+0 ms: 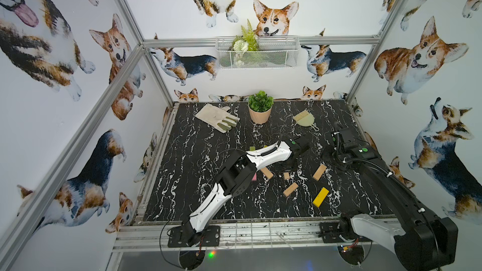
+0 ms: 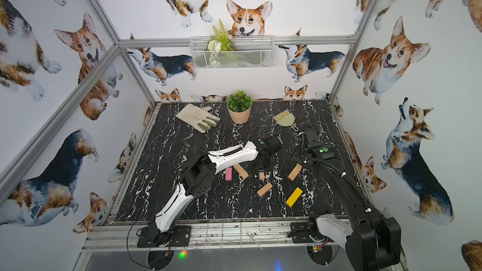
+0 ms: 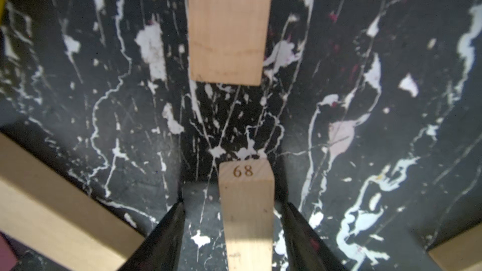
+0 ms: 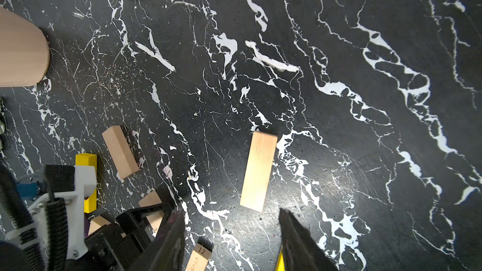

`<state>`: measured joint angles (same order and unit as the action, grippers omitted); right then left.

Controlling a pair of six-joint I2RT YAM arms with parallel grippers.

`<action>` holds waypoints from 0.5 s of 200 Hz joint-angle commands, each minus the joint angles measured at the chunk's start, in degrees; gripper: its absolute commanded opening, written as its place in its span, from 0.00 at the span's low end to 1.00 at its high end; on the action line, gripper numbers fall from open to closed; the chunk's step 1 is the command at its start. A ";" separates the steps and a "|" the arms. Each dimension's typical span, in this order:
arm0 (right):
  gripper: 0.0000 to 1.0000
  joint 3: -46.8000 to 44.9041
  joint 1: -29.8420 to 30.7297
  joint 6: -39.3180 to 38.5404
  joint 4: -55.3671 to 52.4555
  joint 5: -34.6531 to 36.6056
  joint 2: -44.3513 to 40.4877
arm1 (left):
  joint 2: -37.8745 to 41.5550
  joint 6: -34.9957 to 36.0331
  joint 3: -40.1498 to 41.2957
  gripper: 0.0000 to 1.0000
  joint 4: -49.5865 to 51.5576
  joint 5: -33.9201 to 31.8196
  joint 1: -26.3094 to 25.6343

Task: Assemble the letter k with building blocks
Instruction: Pick up the building block from the center of the board.

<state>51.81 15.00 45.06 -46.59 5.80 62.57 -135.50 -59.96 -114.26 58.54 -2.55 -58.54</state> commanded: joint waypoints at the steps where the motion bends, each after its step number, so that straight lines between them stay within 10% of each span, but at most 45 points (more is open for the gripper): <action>1: 0.60 0.02 0.02 0.86 0.33 -0.09 -0.34 | -0.90 -1.38 -1.06 0.56 3.42 -1.14 0.09; 100: 0.62 -0.23 0.02 1.50 1.05 -0.93 -0.05 | -0.99 -0.69 -2.60 0.28 4.44 -2.09 0.37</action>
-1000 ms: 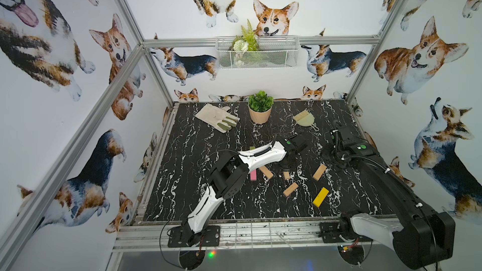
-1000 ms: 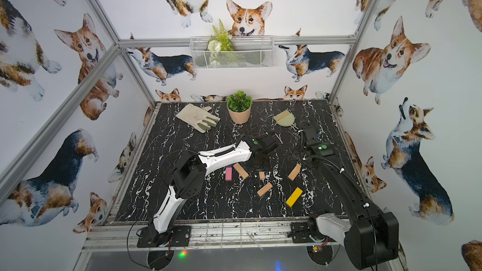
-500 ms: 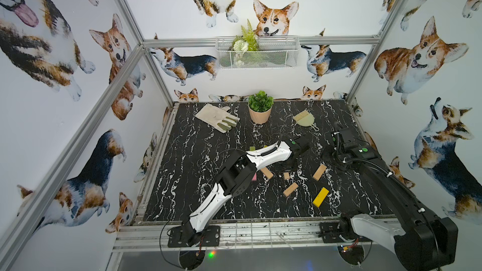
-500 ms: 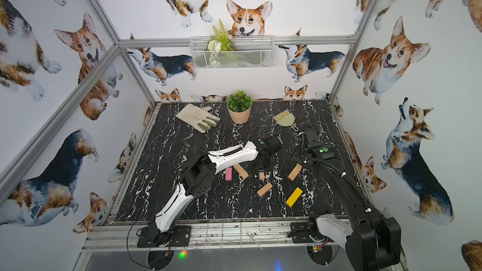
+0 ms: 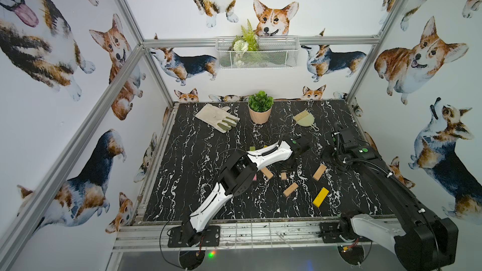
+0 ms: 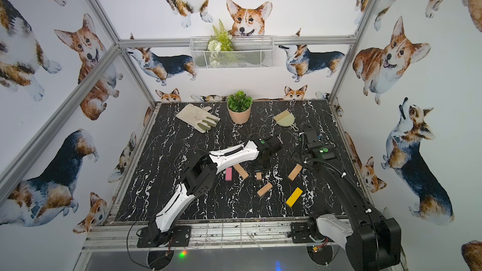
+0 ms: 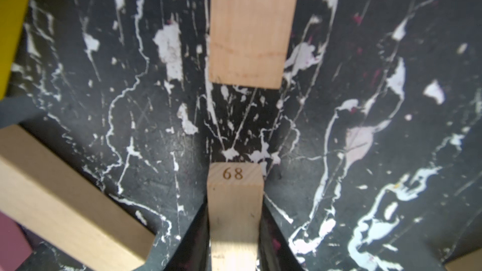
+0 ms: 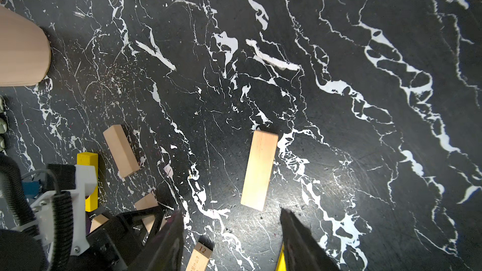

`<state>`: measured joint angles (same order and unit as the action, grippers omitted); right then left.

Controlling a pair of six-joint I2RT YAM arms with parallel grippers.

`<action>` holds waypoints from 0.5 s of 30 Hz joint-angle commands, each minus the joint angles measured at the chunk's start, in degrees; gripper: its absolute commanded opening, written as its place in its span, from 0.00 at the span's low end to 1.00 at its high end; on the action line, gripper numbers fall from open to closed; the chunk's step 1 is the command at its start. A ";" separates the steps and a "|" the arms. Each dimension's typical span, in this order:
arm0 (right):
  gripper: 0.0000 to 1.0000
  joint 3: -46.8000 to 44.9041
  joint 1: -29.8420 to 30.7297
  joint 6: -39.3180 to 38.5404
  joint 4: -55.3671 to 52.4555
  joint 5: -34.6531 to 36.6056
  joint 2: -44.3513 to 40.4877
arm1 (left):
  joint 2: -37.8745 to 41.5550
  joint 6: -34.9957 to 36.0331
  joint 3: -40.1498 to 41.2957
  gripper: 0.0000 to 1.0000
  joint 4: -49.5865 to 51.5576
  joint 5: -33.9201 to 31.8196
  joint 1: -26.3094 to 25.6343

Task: Assemble the letter k with building blocks
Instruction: Pick up the building block from the center of the board.

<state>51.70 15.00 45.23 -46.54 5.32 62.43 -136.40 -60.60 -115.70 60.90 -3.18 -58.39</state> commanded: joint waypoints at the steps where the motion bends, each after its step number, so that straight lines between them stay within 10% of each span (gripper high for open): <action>1: 0.62 -0.16 0.02 1.34 0.99 -0.41 0.13 | -0.10 -0.01 -1.26 0.27 2.19 -1.51 0.26; 15: 0.62 -0.46 0.02 1.57 1.22 -0.91 -0.31 | -3.00 2.91 -7.25 0.28 5.72 -1.94 2.14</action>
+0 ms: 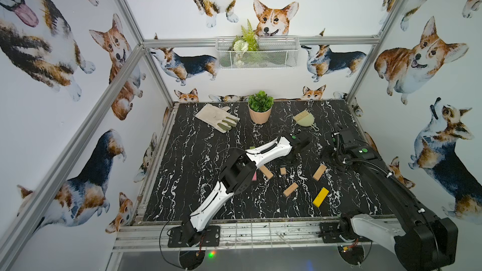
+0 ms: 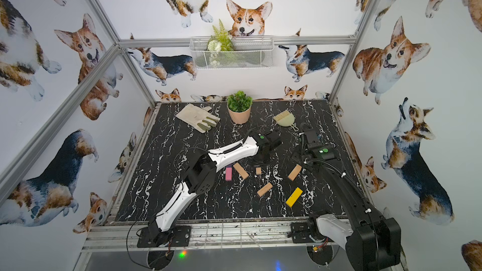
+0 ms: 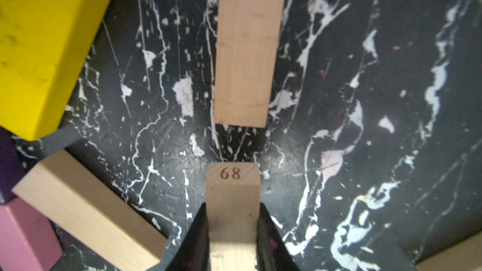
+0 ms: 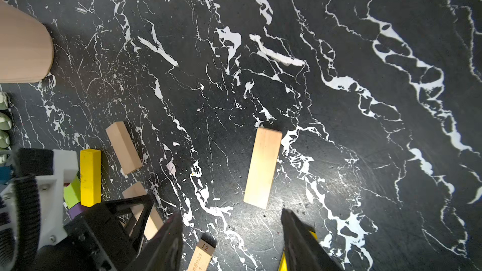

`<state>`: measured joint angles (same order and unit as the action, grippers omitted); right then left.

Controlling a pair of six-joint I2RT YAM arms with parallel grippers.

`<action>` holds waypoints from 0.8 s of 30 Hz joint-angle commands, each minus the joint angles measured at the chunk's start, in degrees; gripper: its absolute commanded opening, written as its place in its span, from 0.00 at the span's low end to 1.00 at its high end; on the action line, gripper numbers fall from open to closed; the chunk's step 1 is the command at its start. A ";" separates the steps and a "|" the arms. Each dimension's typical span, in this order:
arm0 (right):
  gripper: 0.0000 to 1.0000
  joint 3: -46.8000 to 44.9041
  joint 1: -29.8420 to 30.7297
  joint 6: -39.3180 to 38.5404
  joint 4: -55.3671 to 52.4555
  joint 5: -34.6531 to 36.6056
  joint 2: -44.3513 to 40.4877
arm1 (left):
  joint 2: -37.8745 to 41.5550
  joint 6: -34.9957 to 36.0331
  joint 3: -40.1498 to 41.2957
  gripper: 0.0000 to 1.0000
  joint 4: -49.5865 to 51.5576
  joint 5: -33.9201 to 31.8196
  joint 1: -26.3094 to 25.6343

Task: Assemble the letter k with building blocks
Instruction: Assemble the building block at the center of the board.

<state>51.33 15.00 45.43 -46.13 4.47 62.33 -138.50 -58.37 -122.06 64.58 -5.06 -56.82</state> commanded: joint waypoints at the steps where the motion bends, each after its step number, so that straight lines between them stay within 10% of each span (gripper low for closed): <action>1: 0.62 -0.15 0.02 1.42 0.79 -0.11 -0.11 | -1.46 1.14 -1.19 0.28 2.09 0.07 0.86; 24: 0.68 0.17 0.02 1.31 1.08 -0.69 0.78 | -6.08 2.21 -7.15 0.28 2.92 2.95 1.79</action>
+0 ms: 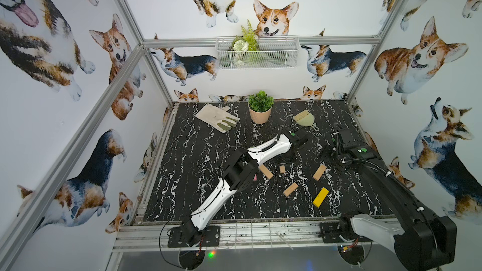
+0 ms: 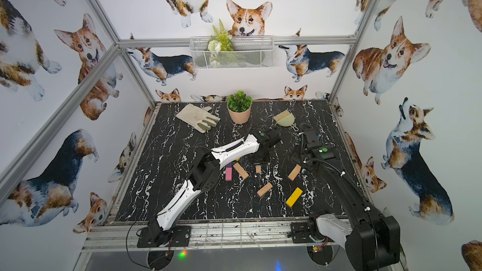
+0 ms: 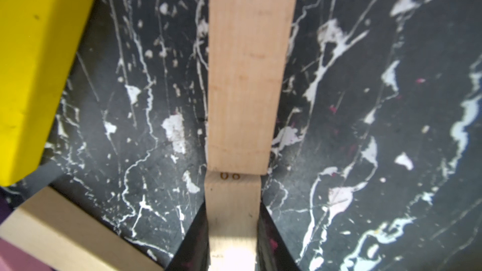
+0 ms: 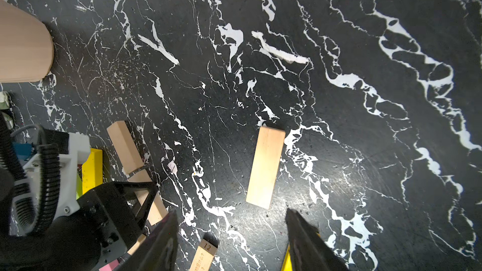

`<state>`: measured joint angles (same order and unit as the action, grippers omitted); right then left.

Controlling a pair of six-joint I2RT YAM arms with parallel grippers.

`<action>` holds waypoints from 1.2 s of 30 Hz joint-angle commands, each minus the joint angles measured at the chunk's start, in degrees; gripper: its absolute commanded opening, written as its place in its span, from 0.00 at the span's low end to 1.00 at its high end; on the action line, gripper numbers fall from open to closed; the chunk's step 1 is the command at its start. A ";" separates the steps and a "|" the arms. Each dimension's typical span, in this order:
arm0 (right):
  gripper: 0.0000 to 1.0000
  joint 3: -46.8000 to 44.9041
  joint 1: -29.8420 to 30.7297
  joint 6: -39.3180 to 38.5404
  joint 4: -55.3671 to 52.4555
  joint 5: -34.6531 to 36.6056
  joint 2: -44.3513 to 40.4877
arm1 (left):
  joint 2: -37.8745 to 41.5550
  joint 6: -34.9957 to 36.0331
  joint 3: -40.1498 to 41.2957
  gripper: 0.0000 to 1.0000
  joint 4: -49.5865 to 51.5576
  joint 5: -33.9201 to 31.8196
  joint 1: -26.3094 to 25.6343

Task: Assemble the letter k with building blocks
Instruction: Assemble the building block at the center of the board.

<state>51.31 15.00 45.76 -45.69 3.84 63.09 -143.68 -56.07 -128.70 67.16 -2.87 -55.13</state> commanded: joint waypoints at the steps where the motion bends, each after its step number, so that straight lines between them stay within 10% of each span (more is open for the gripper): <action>1: 0.68 0.17 0.02 1.00 0.67 -0.16 0.02 | -0.99 -0.22 -0.58 0.28 0.52 0.57 0.09; 36: 0.74 -0.42 0.02 0.95 1.13 -1.29 0.63 | -2.75 -0.35 -1.57 0.33 -0.18 1.20 1.65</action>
<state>50.98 15.00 45.78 -45.28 2.50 63.57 -144.97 -56.16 -130.47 68.10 -0.78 -53.89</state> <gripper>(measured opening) 0.736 0.321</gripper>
